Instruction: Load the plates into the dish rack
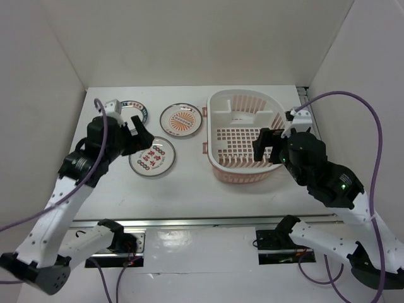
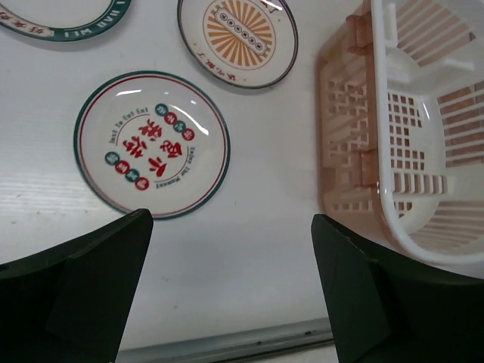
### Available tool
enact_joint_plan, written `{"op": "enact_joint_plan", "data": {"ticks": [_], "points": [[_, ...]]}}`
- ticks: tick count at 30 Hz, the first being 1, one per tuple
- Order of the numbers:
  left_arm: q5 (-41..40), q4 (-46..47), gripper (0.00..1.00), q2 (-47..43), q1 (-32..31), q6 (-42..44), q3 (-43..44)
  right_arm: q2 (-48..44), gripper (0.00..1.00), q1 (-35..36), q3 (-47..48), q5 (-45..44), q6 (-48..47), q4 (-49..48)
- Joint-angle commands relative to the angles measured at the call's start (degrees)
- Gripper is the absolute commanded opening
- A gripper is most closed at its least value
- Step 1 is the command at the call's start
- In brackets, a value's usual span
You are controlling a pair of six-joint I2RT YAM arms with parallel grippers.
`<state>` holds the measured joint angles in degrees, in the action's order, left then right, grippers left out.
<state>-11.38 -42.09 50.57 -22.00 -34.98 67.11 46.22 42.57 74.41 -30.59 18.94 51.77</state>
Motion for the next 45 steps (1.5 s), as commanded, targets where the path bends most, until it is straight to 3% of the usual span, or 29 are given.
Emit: {"op": "enact_joint_plan", "data": {"ticks": [1,4,7,14,22,27,32,38,43,45], "points": [[10.8,12.6,1.00,7.3,7.7,-4.6,0.3,2.7,1.00,0.3,-2.8,7.2,-0.7,-9.8],[17.7,18.9,1.00,12.8,17.4,-7.3,0.3,3.4,1.00,0.3,-5.7,12.9,-0.7,-14.7],[18.8,22.7,1.00,17.4,24.7,-9.3,0.3,3.4,1.00,0.3,-8.2,15.6,-0.1,-17.6],[24.7,36.9,1.00,25.3,38.7,-16.5,-10.4,3.9,1.00,0.8,-11.1,19.9,-1.4,-21.6],[23.8,52.6,1.00,35.0,42.7,-22.9,-20.4,4.5,1.00,0.9,-12.7,23.5,-2.7,-23.3],[27.2,60.4,1.00,49.0,43.8,-25.0,-19.3,3.2,1.00,0.9,-14.6,25.9,-2.7,-24.3],[28.5,67.9,1.00,56.9,43.8,-28.3,-18.1,2.7,1.00,1.4,-14.6,27.4,-2.7,-24.3],[26.7,67.0,0.97,63.3,42.6,-29.2,-12.1,4.4,1.00,1.4,-14.0,25.8,-2.7,-24.3],[24.4,65.6,0.89,65.8,42.0,-30.5,-9.8,5.6,1.00,1.4,-14.6,25.8,-2.7,-26.4],[23.7,64.0,0.77,66.6,41.4,-31.1,-8.1,6.1,1.00,1.9,-15.2,25.8,-2.2,-27.2]]}}
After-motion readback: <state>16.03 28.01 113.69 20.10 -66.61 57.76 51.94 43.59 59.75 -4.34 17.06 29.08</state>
